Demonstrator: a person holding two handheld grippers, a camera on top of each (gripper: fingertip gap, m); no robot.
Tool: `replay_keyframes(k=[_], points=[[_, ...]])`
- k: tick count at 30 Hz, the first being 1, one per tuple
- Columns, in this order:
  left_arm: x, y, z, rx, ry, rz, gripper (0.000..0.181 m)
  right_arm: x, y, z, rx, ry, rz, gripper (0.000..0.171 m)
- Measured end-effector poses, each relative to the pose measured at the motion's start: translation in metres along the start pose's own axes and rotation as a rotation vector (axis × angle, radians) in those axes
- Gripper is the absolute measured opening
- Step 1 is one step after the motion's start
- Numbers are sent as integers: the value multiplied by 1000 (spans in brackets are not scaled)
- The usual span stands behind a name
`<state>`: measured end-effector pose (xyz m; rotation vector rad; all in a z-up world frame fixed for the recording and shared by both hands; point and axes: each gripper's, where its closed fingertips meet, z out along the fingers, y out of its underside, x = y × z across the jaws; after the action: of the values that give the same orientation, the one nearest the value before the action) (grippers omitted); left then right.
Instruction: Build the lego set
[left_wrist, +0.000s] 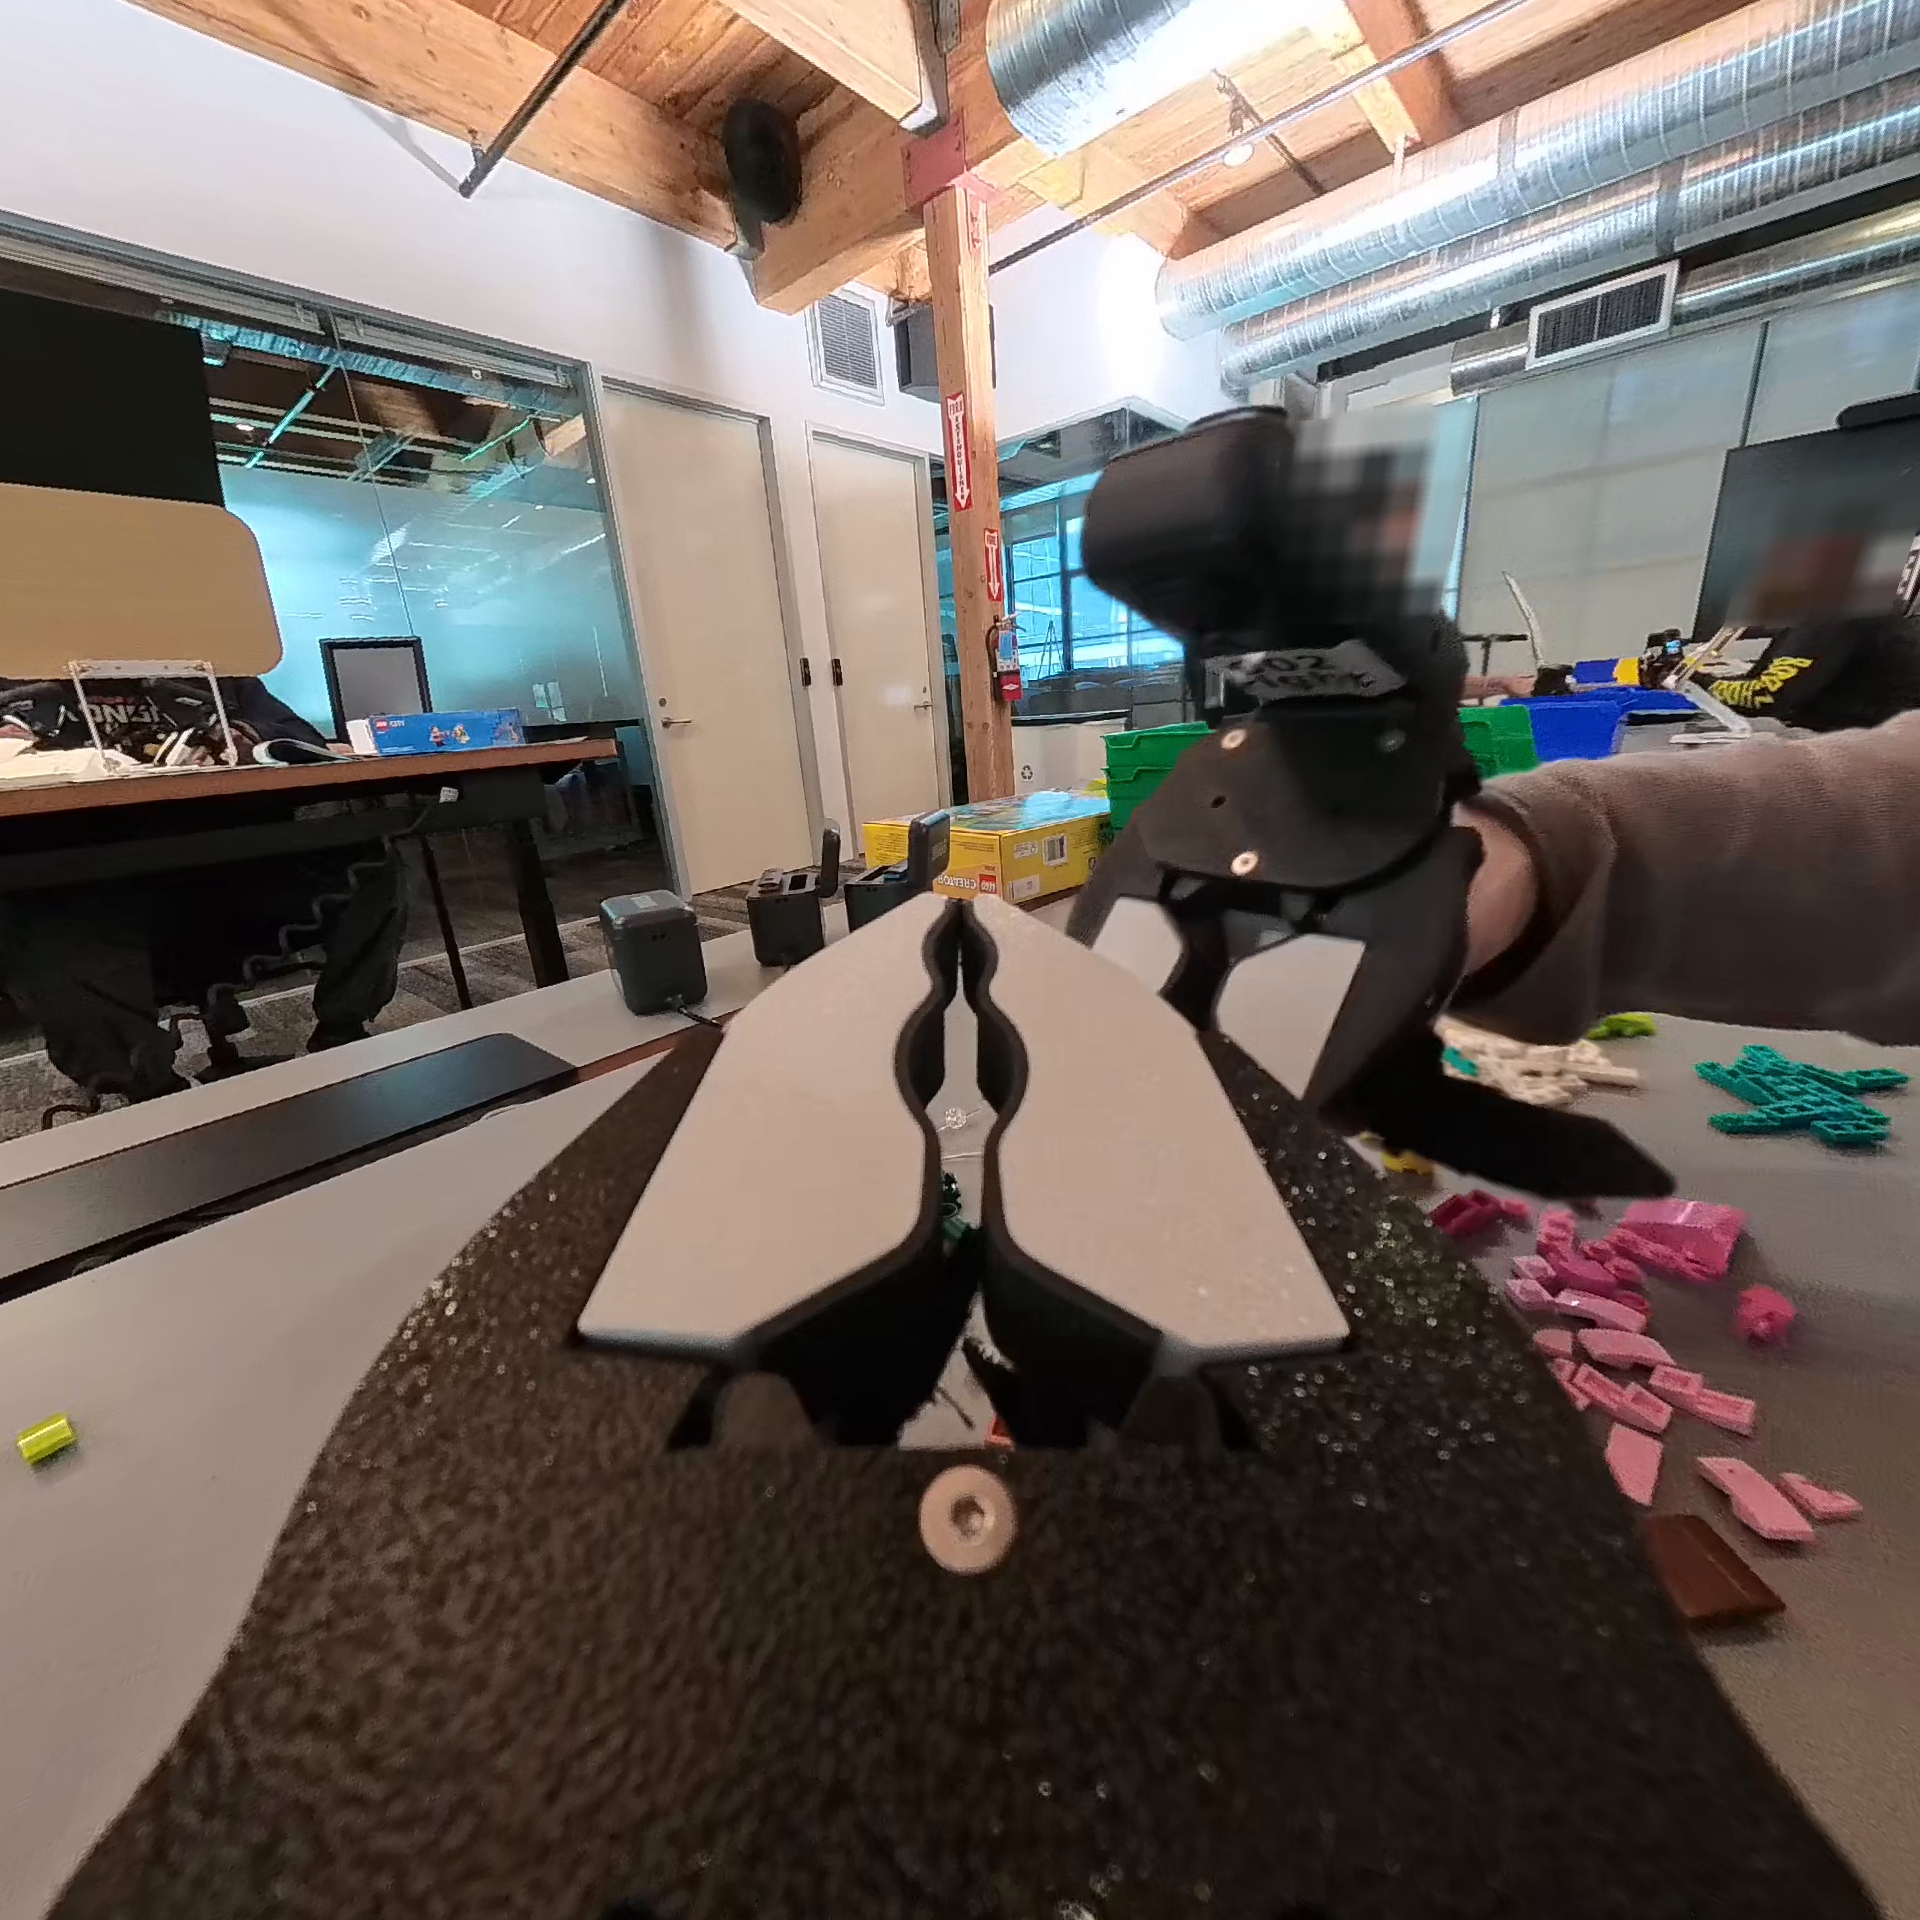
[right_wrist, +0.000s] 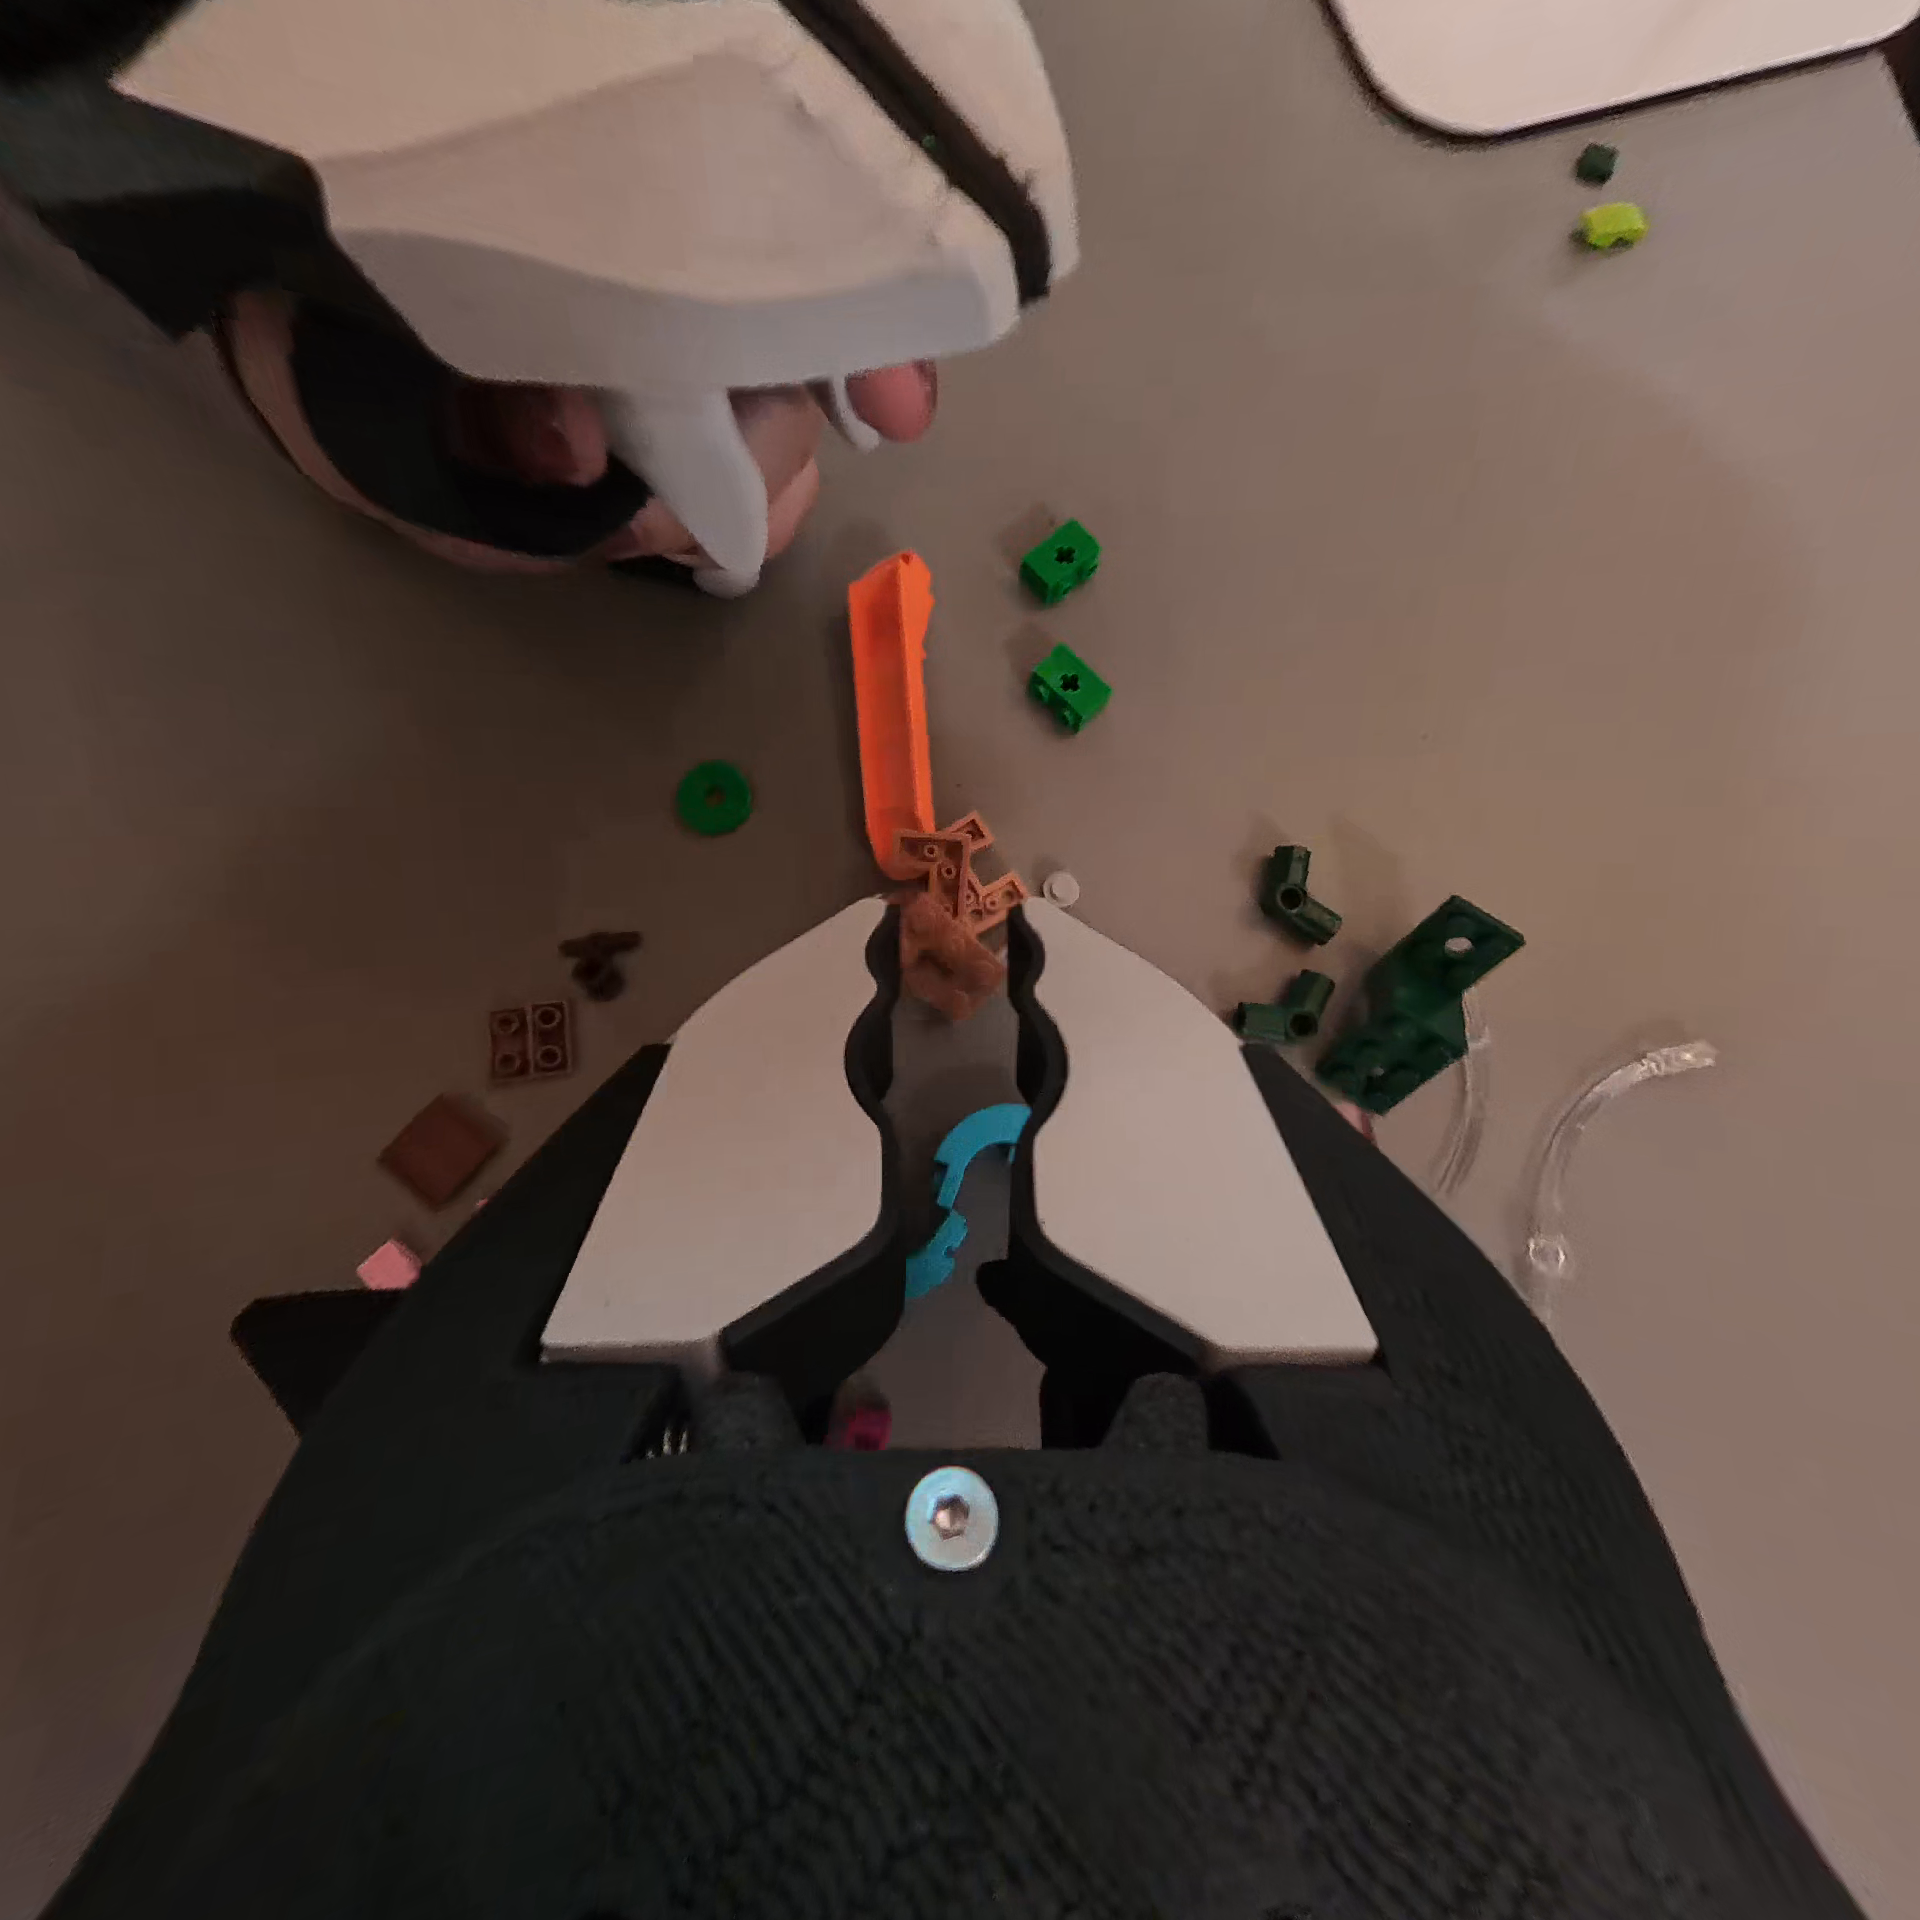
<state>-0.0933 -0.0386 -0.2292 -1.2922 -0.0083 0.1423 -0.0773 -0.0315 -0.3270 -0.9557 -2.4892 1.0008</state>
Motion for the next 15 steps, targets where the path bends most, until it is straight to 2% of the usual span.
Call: replay_keyframes(k=[4, 8, 12, 13, 15], points=[[0, 0, 0, -1, 2, 2, 0, 12, 15, -47, 37, 90, 52, 21], [1, 1, 1, -4, 3, 9, 0, 59, 73, -128, -42, 318, 182, 21], [3, 1, 2, -4, 9, 16, 0, 117, 159, -225, -150, 667, 557, 16], [3, 1, 2, -5, 10, 18, 0, 124, 182, -245, -181, 723, 672, 15], [4, 1, 2, -5, 11, 20, 0, 125, 214, -264, -223, 729, 810, 18]])
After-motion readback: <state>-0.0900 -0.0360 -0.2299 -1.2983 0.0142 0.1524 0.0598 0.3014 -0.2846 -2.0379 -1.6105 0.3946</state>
